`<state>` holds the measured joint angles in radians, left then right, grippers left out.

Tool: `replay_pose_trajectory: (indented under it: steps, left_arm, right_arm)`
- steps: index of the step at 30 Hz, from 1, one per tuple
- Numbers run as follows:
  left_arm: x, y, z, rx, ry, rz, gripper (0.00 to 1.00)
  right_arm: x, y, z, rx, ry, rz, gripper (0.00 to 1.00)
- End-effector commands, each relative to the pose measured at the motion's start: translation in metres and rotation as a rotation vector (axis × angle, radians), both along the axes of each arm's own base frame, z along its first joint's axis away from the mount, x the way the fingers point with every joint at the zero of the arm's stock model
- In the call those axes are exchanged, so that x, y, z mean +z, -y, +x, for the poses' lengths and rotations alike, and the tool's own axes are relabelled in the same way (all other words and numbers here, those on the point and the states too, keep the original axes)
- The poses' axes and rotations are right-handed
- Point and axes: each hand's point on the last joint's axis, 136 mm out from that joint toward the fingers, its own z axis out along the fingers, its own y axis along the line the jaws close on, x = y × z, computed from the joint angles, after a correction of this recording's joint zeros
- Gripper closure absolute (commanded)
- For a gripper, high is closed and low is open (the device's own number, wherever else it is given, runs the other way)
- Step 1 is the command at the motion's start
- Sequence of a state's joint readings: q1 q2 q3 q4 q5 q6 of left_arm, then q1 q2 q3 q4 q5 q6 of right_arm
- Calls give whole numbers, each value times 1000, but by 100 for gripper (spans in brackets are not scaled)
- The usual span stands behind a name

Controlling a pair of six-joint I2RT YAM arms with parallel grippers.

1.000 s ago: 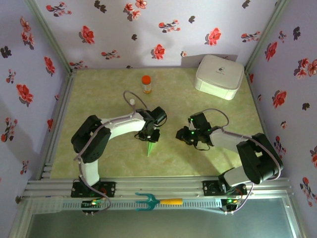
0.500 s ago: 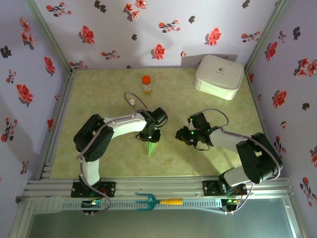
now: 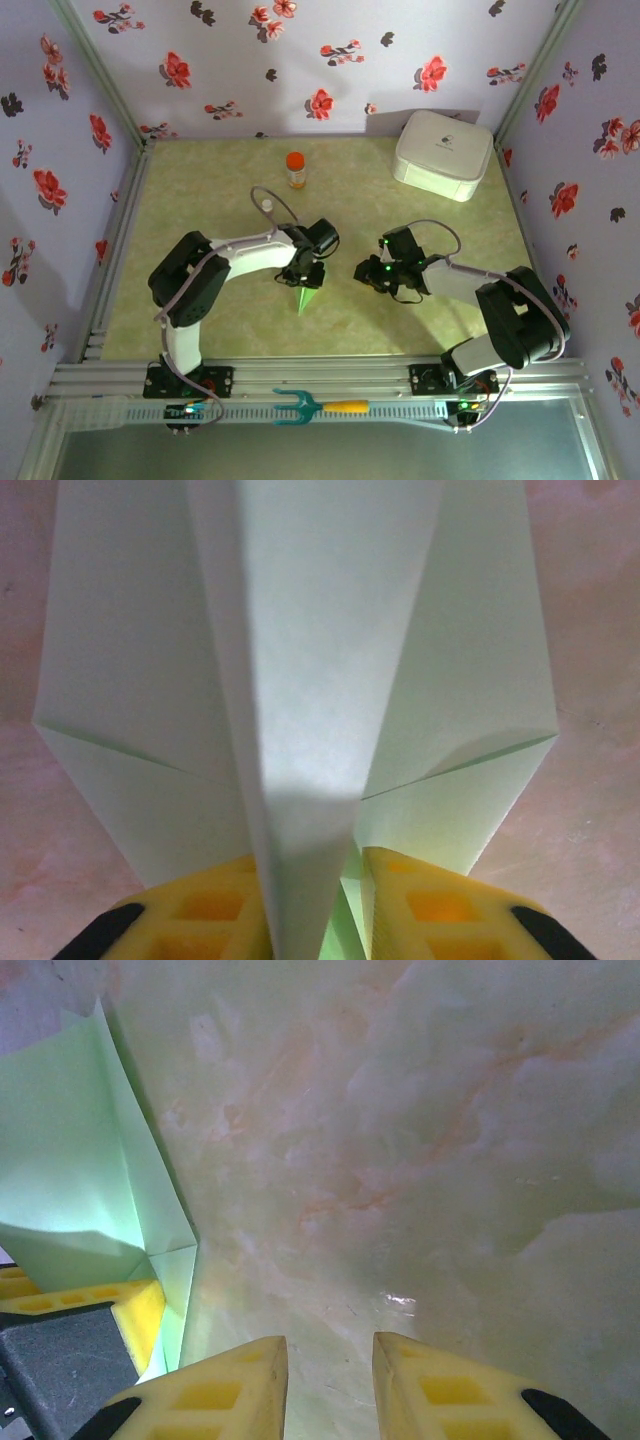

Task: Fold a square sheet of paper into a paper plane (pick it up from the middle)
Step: Turn over a paper plane at the center of the table.

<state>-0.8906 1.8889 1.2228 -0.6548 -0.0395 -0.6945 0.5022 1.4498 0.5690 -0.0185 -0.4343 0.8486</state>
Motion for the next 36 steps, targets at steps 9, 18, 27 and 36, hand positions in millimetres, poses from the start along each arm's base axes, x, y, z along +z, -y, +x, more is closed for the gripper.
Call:
replay_pose_trajectory:
  steps: [9,18,27,36]
  left_arm:
    - [-14,-10,-1,127,32,41,70]
    - [-18,-17,-1,180,48,86,62]
    - [-14,-13,2,244,48,66,58]
    - [15,-4,9,294,92,-6,57]
  right_arm:
    - [11,-9,6,9,28,30,70]
    - [13,-8,4,15,31,33,70]
    - [16,-7,4,12,44,35,70]
    - [34,-3,10,28,93,-6,69]
